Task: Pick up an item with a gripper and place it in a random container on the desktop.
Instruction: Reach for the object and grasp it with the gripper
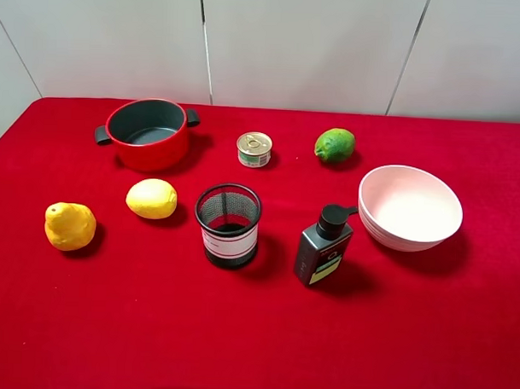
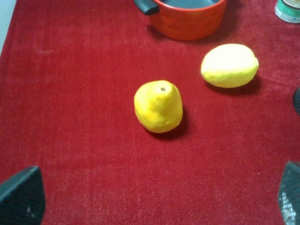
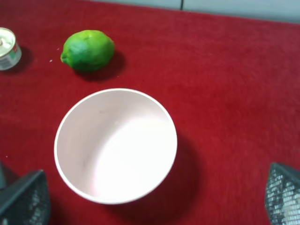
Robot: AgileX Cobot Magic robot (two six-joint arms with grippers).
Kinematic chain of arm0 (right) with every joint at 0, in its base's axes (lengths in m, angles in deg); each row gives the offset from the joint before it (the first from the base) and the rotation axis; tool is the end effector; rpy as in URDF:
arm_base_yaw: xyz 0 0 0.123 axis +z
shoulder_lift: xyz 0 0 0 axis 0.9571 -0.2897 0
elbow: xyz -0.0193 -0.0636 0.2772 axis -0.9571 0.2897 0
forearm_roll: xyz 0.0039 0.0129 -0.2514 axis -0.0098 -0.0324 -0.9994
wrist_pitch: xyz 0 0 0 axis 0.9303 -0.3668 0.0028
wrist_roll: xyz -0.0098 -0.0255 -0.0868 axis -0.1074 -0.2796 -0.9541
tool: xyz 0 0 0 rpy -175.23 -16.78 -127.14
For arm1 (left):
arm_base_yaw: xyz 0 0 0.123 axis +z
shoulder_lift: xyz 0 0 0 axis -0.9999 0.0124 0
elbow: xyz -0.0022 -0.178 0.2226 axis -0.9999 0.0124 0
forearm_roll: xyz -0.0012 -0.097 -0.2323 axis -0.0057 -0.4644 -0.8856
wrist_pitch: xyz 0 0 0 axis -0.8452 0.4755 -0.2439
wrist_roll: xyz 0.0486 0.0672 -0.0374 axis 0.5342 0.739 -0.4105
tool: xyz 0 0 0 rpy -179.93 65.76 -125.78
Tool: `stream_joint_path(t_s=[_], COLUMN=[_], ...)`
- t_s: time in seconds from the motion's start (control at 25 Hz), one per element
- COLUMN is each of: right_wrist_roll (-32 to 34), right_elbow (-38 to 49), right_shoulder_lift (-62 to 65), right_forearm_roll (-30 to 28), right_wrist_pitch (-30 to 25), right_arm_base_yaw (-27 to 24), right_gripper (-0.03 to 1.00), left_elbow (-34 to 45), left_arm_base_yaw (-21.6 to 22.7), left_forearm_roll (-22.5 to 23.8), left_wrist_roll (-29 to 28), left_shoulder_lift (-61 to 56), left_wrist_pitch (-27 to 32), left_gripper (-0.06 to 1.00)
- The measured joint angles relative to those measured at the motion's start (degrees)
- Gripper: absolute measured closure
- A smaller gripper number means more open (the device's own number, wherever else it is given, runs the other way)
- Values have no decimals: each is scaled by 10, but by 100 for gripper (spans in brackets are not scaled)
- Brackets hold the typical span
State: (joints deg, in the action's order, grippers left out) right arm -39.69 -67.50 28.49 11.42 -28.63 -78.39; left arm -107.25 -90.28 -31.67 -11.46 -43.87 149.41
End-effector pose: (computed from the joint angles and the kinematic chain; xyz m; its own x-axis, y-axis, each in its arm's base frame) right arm 0.1285 0.0060 0.3184 -0.5958 -0.1686 -0.7852 -0.2003 0.9780 -0.0580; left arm -0.0044 0.0001 0.2754 -0.4510 0.0780 -0.8891 0.0489 0.9968 0.0626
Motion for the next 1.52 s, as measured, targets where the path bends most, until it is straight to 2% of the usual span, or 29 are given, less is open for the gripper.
stream_joint_path(t_s=[0.44,0.76,0.92,1.28,1.52], right_wrist_roll=[-146,-177,-222,-431,-492], right_elbow=[-117,-237,-302,-443,-505], right_shoulder_lift=[-236,-411,-490,-639,-712], right_forearm_roll=[47,18,23,92,95], right_wrist_pitch=[40,54,40,-16,-36], right_arm_base_yaw=[3,68,77,77,90], right_gripper=[28,28,28,28,28], left_elbow=[0,0,0,0,0], left_arm_base_yaw=[0,0,0,0,0], left_forearm_roll=[0,0,0,0,0], left_wrist_roll=[0,0,0,0,0], left_shoulder_lift=[0,0,0,0,0], left_wrist_pitch=[0,0,0,0,0], left_gripper=[-5,-5,-5,-5,-5])
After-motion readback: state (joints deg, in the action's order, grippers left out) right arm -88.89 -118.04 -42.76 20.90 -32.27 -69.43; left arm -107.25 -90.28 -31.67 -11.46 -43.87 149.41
